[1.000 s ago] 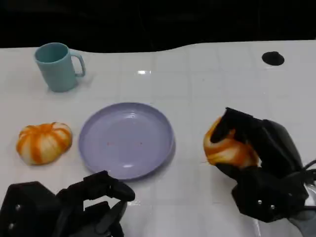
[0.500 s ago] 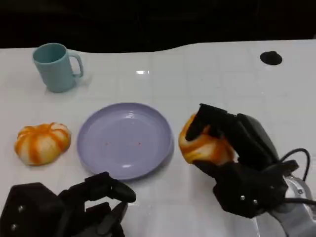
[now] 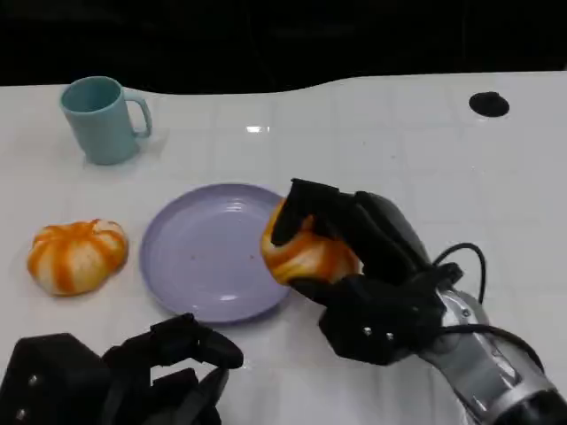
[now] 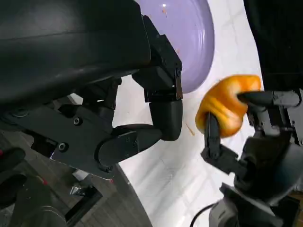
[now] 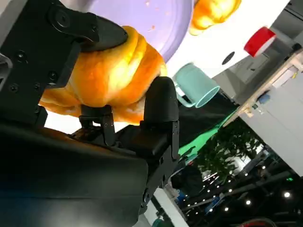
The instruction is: Grasp the bread from the table and place it into the plate.
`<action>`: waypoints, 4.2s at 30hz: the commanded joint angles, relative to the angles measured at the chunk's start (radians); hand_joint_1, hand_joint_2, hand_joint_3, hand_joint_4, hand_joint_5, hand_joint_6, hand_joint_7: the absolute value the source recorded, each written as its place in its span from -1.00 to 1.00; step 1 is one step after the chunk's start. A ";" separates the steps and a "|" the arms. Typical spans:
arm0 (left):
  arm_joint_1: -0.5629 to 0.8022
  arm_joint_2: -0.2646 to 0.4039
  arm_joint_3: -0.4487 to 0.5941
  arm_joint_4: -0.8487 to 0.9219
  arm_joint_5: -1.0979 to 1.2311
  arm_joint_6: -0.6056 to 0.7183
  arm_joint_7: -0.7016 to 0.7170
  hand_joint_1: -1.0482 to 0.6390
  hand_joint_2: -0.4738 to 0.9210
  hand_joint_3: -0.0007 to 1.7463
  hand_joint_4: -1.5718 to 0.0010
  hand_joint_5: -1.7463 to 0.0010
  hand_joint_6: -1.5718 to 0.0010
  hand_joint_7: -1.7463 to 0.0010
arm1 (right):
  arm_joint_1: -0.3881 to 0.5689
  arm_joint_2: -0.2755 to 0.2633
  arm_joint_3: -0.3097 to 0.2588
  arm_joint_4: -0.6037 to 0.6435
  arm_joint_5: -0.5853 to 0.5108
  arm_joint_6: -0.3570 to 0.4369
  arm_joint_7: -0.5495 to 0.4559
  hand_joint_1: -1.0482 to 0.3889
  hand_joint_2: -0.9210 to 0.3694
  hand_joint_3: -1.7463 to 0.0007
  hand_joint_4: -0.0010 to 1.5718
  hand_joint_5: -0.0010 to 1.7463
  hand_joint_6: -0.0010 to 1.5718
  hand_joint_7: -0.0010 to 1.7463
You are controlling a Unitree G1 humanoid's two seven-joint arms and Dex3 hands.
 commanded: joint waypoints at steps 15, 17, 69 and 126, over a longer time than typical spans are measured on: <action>0.016 0.001 -0.009 0.015 0.005 -0.034 0.007 -0.07 0.72 -0.05 0.13 -1.00 0.22 -0.52 | -0.307 0.148 0.018 0.442 -0.002 0.008 -0.064 0.29 -0.05 -0.57 0.15 1.00 -0.02 0.71; 0.017 0.001 -0.010 0.013 0.007 -0.034 0.009 -0.07 0.72 -0.06 0.13 -1.00 0.22 -0.52 | -0.325 0.157 0.007 0.474 0.024 0.010 -0.029 0.29 -0.12 -0.46 0.06 1.00 0.03 0.33; 0.009 0.011 -0.012 0.042 0.015 -0.073 0.000 -0.08 0.72 -0.03 0.09 -1.00 0.21 -0.52 | 0.168 -0.168 -0.008 -0.309 0.052 -0.006 0.208 -0.16 -1.00 0.78 -0.58 0.31 -0.47 -0.10; -0.011 0.028 0.003 0.039 0.003 -0.039 -0.001 -0.16 0.75 -0.16 0.15 -1.00 0.18 -0.49 | 0.691 -0.329 -0.283 -0.649 0.108 -0.052 0.222 0.16 -0.14 -0.40 0.05 0.98 0.01 0.56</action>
